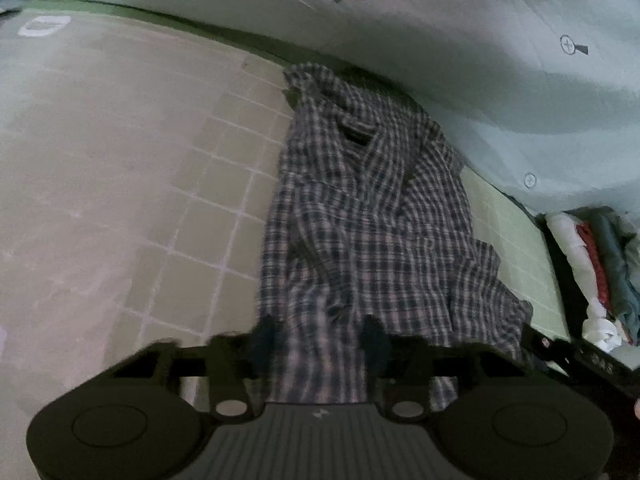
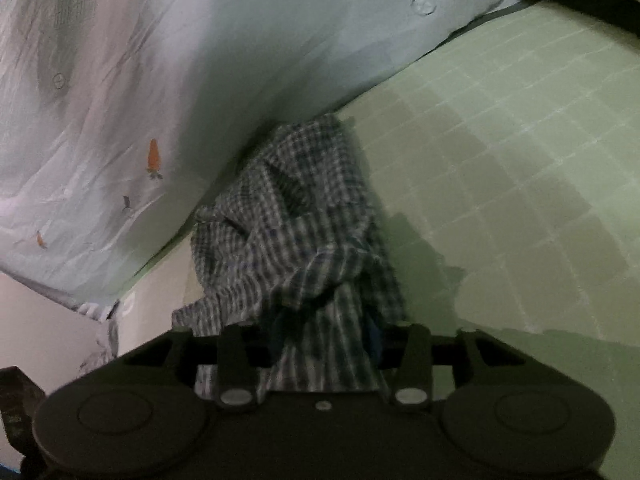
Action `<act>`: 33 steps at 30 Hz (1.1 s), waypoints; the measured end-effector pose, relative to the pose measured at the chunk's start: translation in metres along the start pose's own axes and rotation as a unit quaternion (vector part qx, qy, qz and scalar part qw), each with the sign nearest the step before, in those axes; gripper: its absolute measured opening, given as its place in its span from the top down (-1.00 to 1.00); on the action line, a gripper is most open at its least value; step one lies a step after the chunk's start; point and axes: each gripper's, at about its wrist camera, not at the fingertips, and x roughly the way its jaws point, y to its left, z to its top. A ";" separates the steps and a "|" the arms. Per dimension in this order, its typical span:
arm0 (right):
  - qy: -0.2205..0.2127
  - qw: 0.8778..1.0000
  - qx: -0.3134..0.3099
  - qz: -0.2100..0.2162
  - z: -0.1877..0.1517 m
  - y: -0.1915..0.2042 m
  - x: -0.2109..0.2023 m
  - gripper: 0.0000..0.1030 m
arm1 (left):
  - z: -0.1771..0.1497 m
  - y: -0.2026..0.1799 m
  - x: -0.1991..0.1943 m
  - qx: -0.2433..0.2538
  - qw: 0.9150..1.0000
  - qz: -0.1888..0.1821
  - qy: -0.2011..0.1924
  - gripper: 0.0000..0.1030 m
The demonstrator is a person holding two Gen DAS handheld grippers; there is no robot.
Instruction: Fold clothes
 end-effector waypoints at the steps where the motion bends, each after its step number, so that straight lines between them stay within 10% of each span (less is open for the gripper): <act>1: 0.001 1.000 0.003 0.005 0.002 0.000 0.004 0.26 | 0.003 0.000 0.002 0.000 1.000 0.001 -0.002 0.56; 12: -0.065 0.998 0.002 -0.009 0.046 -0.001 0.007 0.23 | 0.032 0.008 0.000 -0.020 0.999 0.017 -0.046 0.59; 18: -0.046 0.997 0.020 -0.051 0.008 -0.014 -0.027 -0.43 | 0.014 0.020 -0.019 -0.032 0.999 0.023 -0.035 -0.03; 24: -0.021 0.993 0.108 -0.051 -0.043 -0.034 -0.061 -0.51 | -0.035 0.034 -0.036 -0.081 0.997 -0.004 0.012 -0.29; 33: 0.012 0.972 0.234 0.000 -0.083 -0.048 -0.059 -0.58 | -0.075 0.049 -0.027 -0.218 0.972 -0.074 0.044 -0.39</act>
